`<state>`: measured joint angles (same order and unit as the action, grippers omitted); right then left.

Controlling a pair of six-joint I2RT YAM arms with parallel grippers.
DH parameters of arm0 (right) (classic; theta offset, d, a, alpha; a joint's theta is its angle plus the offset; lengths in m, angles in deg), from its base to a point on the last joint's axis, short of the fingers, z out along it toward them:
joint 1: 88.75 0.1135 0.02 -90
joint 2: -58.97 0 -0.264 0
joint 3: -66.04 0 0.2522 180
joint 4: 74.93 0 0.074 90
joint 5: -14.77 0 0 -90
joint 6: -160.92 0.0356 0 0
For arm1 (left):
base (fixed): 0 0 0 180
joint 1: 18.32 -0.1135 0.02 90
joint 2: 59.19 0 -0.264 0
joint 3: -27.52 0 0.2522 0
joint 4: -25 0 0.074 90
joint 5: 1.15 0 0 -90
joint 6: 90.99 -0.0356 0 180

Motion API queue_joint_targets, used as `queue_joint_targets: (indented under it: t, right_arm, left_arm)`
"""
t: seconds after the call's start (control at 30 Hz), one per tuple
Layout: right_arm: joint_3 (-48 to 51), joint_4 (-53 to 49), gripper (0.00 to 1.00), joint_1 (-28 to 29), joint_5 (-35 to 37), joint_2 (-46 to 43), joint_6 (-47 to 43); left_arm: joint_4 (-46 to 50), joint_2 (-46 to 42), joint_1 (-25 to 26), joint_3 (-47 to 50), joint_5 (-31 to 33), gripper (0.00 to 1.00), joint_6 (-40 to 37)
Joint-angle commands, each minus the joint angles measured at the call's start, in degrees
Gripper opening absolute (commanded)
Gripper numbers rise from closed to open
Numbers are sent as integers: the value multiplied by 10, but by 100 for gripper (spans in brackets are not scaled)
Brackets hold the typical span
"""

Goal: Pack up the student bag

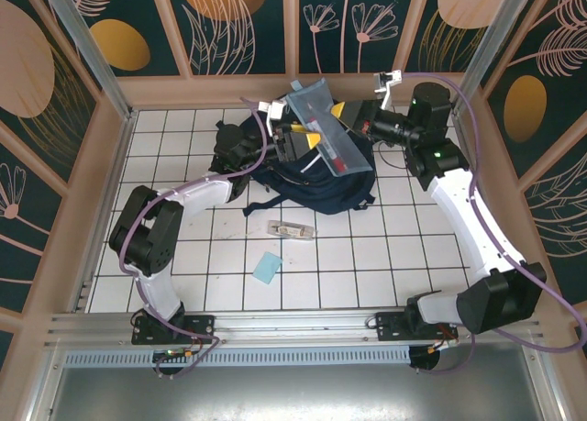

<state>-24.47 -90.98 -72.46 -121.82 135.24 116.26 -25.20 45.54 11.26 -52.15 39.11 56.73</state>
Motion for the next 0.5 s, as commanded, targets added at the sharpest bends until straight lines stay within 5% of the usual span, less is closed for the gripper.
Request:
queue_joint_targets:
  t: [0.0,0.27,0.37,0.47]
  right_arm:
    - [-5,33,0,3,-5,26,0]
    - [-2,37,0,-9,3,69,-6]
    - [-2,41,0,-15,0,80,-4]
    - [-3,44,0,-17,-2,84,-3]
  left_arm:
    - [-132,7,-3,-9,-34,92,78]
    - [-193,0,-3,11,-47,49,137]
    - [-169,-4,-3,14,-43,20,128]
    - [-133,-4,-3,9,-36,18,113]
